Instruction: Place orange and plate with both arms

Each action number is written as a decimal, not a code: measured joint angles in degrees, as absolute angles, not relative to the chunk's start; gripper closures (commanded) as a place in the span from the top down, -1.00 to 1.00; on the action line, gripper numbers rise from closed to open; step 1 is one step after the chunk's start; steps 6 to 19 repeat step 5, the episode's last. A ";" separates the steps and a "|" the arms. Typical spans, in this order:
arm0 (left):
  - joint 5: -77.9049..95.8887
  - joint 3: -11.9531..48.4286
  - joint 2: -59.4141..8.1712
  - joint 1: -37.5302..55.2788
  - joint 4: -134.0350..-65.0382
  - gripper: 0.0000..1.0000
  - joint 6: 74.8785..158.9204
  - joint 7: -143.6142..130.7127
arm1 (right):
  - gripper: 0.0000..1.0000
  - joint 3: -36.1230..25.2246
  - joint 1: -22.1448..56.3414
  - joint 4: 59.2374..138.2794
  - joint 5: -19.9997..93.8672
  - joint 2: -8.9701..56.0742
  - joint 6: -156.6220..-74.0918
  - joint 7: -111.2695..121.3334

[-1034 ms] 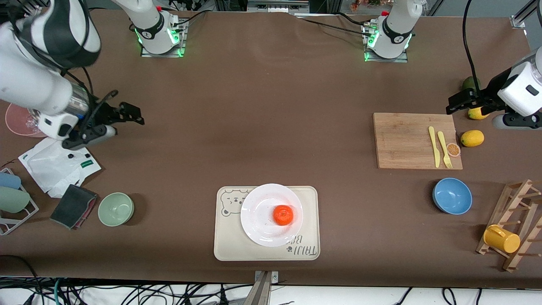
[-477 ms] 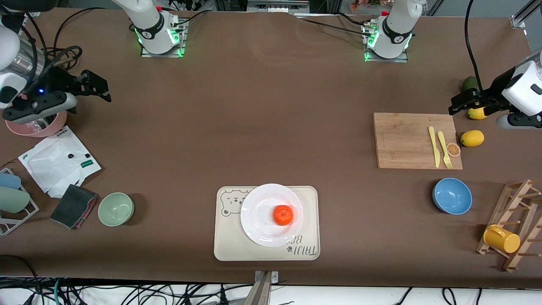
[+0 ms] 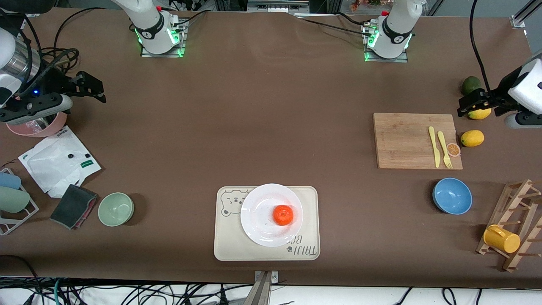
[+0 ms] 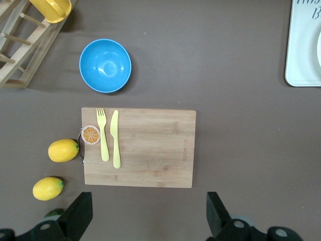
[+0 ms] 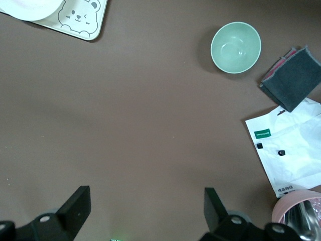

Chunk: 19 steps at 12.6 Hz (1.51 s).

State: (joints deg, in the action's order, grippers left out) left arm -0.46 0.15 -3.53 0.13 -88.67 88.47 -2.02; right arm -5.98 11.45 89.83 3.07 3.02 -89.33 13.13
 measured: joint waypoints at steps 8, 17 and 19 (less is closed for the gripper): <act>-0.38 0.25 -3.54 0.23 -88.49 1.00 88.47 -2.02 | 1.00 -6.64 11.39 89.70 1.55 3.16 -89.33 12.94; -0.38 0.25 -3.54 0.23 -88.49 1.00 88.47 -2.02 | 1.00 -6.64 11.39 89.70 1.55 3.16 -89.33 12.94; -0.38 0.25 -3.54 0.23 -88.49 1.00 88.47 -2.02 | 1.00 -6.64 11.39 89.70 1.55 3.16 -89.33 12.94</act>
